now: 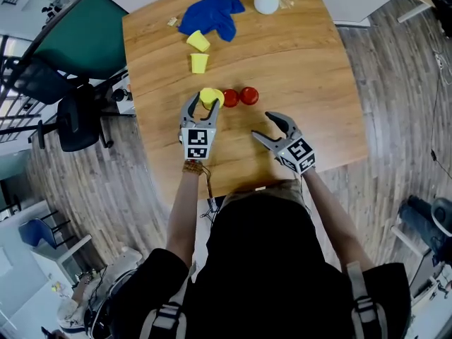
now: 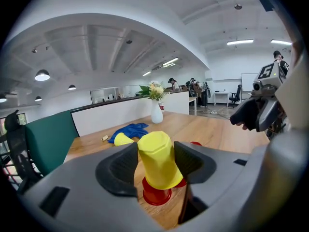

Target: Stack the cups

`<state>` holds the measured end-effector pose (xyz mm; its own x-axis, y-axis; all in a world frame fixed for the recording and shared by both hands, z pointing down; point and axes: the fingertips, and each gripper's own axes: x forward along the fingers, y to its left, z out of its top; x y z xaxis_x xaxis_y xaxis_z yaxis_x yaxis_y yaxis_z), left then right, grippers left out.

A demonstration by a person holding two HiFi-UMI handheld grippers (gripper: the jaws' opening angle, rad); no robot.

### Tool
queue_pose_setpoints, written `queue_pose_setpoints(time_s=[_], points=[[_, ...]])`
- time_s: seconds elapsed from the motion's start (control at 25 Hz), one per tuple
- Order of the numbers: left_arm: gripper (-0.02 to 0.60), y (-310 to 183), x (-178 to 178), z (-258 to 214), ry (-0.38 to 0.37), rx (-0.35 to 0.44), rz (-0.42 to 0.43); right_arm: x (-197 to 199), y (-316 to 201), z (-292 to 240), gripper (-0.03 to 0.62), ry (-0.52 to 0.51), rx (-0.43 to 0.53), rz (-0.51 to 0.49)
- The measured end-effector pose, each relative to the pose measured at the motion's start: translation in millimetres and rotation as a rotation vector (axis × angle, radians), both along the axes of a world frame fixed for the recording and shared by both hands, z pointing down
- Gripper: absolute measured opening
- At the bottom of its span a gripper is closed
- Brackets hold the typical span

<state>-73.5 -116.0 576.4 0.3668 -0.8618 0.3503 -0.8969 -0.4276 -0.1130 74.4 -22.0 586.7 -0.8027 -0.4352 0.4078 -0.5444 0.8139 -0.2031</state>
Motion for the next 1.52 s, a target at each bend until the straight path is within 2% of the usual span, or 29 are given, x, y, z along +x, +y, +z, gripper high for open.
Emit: queue_pose_setpoints(time_s=[0.24,0.6,0.92,1.12,1.36,1.52], points=[[0.261,-3,7,16,-0.016,-0.012,0.022,1,3,4,0.301,0.009,-0.007,-0.004],[0.262,-3,18,32,-0.122,0.022,0.058,-4,10,2,0.291,0.014,-0.016,-0.021],[0.264,2,24,37,-0.128,0.016,0.068,-4,15,0,0.293,0.030,-0.018,-0.045],[0.285,8,23,28,-0.073,0.029,0.068,-5,9,-5,0.295,0.034,-0.010,-0.055],[0.285,20,7,2,0.063,0.034,-0.023,-1,-14,-13,0.295,0.047,0.024,-0.055],[0.285,28,0,-8,0.106,0.048,-0.055,-2,-52,-22,0.295,0.067,0.085,-0.079]])
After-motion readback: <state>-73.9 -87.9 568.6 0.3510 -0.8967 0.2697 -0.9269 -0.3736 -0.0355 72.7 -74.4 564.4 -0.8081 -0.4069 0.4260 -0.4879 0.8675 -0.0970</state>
